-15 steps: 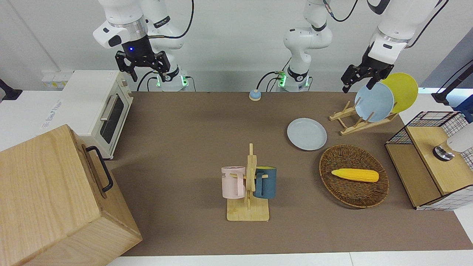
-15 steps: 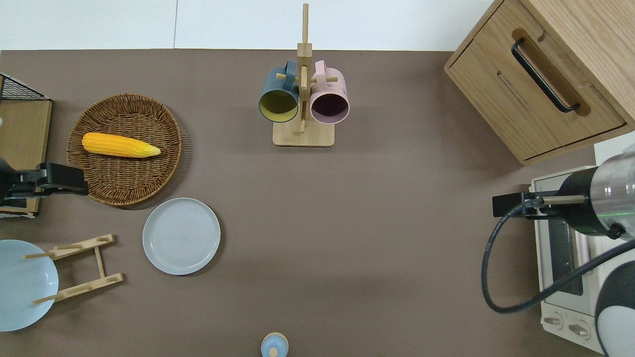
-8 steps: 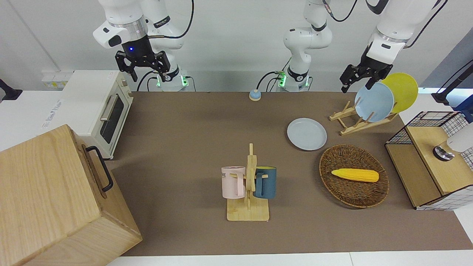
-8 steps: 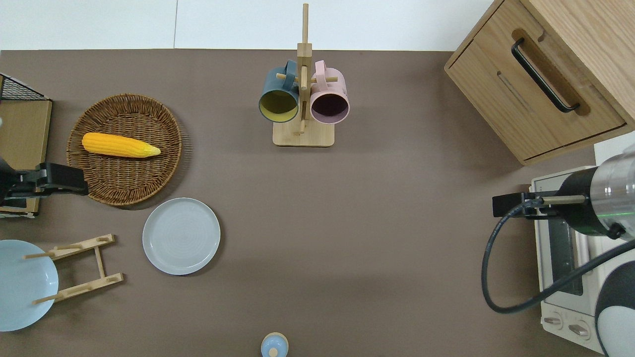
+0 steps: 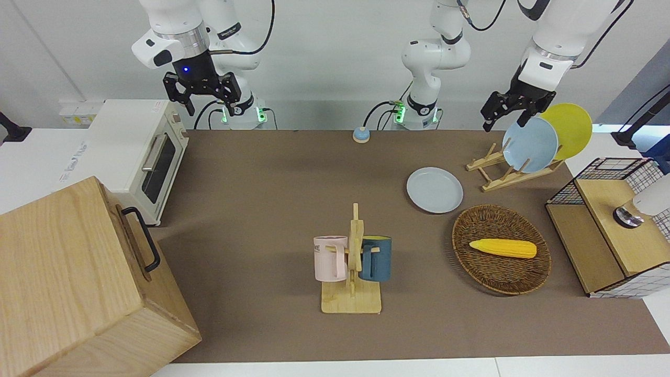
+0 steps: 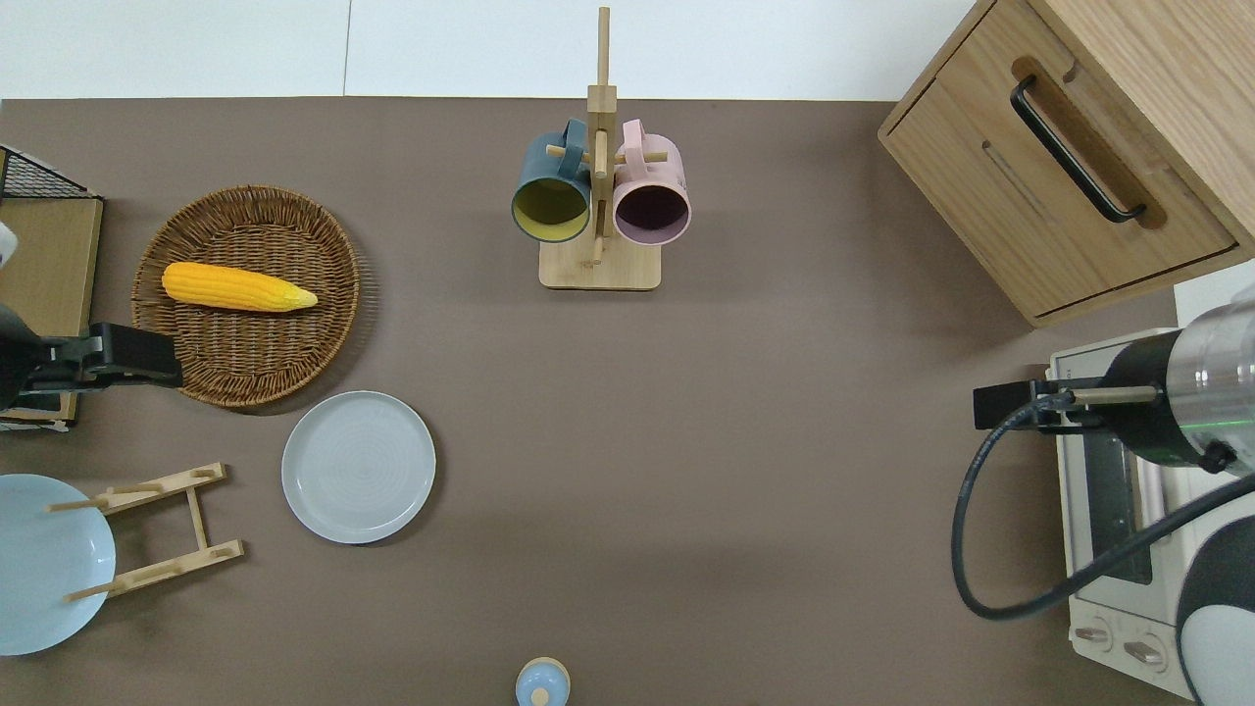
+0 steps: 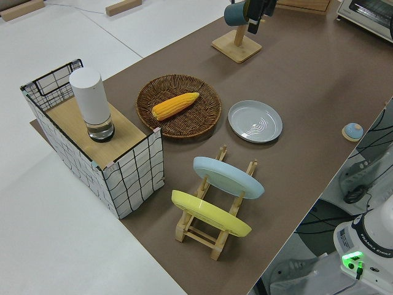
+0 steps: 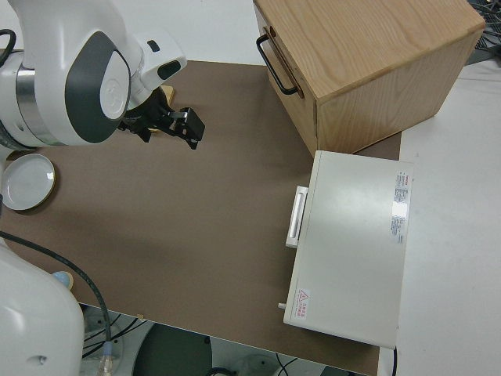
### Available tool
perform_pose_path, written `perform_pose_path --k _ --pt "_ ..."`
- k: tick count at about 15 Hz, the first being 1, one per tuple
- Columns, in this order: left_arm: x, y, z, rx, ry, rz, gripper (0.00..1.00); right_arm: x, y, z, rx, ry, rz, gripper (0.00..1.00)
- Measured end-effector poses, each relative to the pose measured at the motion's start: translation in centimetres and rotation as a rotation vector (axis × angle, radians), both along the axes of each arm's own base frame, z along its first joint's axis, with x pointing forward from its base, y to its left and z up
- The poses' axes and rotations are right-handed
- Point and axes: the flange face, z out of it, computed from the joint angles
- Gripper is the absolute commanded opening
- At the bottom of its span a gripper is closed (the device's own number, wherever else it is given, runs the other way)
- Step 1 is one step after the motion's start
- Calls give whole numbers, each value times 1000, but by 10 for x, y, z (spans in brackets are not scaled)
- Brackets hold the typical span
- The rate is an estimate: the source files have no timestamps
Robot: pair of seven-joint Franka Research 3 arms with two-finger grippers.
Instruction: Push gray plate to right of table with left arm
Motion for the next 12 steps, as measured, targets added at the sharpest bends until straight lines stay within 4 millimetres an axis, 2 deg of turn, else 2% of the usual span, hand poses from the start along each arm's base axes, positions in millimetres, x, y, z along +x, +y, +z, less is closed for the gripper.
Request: perform_pose_path --k 7,9,12 --pt "-8 -6 -13 3 32 -10 983 0 0 0 0 0 0 996" --pt "-10 -4 -26 4 57 -7 983 0 0 0 0 0 0 996" --pt "-10 -2 -57 5 99 -3 983 0 0 0 0 0 0 996"
